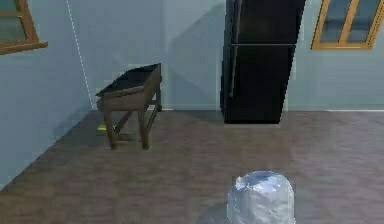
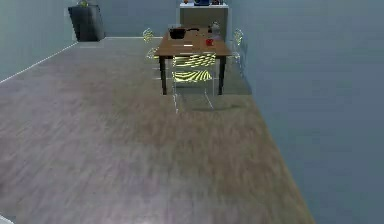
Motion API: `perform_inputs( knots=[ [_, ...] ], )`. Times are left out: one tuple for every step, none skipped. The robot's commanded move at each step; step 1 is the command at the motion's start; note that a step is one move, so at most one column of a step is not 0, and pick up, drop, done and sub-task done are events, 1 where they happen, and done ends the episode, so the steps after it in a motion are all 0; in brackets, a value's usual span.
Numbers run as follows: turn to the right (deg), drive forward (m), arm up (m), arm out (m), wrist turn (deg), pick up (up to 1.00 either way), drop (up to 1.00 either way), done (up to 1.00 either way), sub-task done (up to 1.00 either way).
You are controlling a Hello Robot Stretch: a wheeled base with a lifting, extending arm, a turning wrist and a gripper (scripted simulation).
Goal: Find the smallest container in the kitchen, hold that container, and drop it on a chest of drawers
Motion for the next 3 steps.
perform_inputs(
  knots=[
    [45.0, 0.00, 0.00, 0.00, 0.0, 0.00, 0.00, 0.00, 0.00],
    [27.0, 0.00, 0.00, 0.00, 0.0, 0.00, 0.00, 0.00, 0.00],
    [0.0, 0.90, 0.00, 0.00, 0.0, 0.00, 0.00, 0.00, 0.00]
  ],
)
